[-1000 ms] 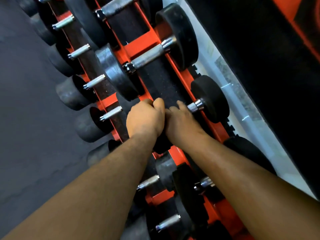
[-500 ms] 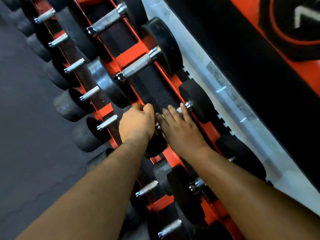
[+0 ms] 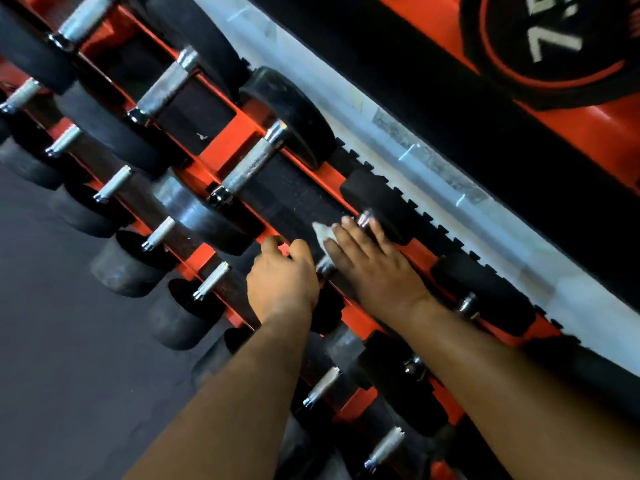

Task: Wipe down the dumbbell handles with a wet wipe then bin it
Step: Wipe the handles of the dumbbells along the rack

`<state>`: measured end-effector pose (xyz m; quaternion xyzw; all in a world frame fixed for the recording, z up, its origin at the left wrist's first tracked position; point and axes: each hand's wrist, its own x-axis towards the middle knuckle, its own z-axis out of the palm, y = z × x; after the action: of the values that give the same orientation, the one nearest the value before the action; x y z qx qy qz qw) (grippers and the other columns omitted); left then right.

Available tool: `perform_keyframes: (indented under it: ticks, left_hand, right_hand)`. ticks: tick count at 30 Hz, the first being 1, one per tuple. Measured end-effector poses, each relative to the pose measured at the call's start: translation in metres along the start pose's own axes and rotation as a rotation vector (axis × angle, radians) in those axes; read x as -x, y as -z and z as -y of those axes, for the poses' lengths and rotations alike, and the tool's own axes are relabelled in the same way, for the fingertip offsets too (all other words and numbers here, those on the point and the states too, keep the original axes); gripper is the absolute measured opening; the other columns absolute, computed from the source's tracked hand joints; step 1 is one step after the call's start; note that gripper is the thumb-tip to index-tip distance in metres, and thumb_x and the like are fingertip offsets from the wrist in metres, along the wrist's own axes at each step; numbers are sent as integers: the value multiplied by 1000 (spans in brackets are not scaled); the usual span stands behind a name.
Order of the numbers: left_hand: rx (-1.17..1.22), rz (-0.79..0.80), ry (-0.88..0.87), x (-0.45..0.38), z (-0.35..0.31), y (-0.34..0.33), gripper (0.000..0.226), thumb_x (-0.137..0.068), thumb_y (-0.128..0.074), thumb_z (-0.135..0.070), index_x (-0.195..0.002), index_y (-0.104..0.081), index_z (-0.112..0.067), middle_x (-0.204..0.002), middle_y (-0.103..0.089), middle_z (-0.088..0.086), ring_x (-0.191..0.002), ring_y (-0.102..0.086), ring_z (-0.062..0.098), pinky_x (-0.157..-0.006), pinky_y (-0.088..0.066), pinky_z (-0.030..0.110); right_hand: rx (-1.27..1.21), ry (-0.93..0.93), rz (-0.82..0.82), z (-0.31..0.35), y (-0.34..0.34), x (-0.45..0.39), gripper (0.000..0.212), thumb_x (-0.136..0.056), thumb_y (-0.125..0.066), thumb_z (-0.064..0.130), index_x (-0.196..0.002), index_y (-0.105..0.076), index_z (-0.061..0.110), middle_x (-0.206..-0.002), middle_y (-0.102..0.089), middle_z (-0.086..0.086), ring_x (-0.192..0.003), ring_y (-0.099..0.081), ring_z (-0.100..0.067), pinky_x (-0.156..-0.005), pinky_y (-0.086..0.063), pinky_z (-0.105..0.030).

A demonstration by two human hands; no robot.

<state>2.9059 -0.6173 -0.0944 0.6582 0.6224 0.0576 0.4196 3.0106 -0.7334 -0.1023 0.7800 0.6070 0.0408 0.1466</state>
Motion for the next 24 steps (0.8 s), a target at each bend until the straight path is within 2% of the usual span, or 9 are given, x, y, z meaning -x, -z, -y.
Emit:
perform_keyframes:
  ticks: [3,6,8,10,12,14,17,22,24]
  left_hand:
    - [-22,17,7,-3,2,-2,35,-94,-42,-41,-114,-64,-23,-115,-69,11,-111,-59,39,-89,-42,42]
    - [-27,17,-1,-3,2,-2,36,-94,-41,-42,-115,-65,-24,-115,-69,11,-112,-59,39,-92,-43,43]
    - [-18,18,-6,-5,2,-2,37,-94,-41,-42,-115,-66,-24,-115,-69,10,-111,-59,38,-92,-43,43]
    - [-2,12,-10,-6,2,-1,36,-95,-42,-43,-114,-66,-24,-115,-69,10,-111,-59,37,-92,-44,43]
    - [-10,13,-11,-4,3,-2,38,-96,-42,-44,-116,-67,-24,-116,-68,11,-112,-59,36,-93,-44,42]
    - [-13,11,-11,-1,4,-3,37,-96,-42,-43,-116,-67,-23,-116,-67,10,-112,-58,35,-88,-41,40]
    - [0,1,2,-1,2,-1,36,-96,-43,-41,-115,-68,-24,-115,-67,11,-112,-58,36,-86,-39,39]
    - [0,-12,19,-3,1,-2,38,-92,-41,-45,-110,-68,-27,-110,-70,10,-108,-60,36,-93,-48,43]
    - [-4,-17,20,-2,1,-2,41,-89,-38,-48,-107,-69,-27,-107,-70,9,-105,-61,36,-93,-49,45]
  right_hand:
    - [77,-69,35,8,0,12,60,-102,-24,22,-157,-12,1,-165,-12,-21,-153,-10,-35,-124,-14,-51]
    - [56,-95,76,14,11,-24,52,-100,-23,20,-147,-37,1,-162,-14,-27,-152,-8,-40,-124,-10,-52]
    - [16,7,185,12,19,-49,47,-99,-30,23,-141,-43,5,-163,-15,-25,-152,-5,-41,-124,-5,-53]
    - [-26,126,249,0,26,-53,57,-98,-26,17,-154,-27,12,-160,-24,-18,-152,-11,-38,-124,-6,-52]
    - [-105,210,182,-13,24,-37,62,-97,-23,12,-158,-20,24,-149,-40,-10,-145,-28,-36,-125,-11,-47]
    - [-83,237,84,-17,18,-16,62,-96,-23,12,-156,-32,23,-144,-49,-12,-140,-39,-35,-123,-17,-47]
    - [-22,133,63,-15,7,-8,58,-97,-20,15,-151,-41,9,-147,-49,-18,-142,-40,-35,-121,-25,-50]
    - [-23,62,18,-3,8,-41,64,-87,-5,6,-120,-59,6,-118,-62,-16,-131,-49,-36,-125,-11,-47]
    - [-40,55,24,-6,6,-36,63,-89,-10,5,-133,-55,5,-127,-59,-16,-138,-43,-35,-125,-10,-45]
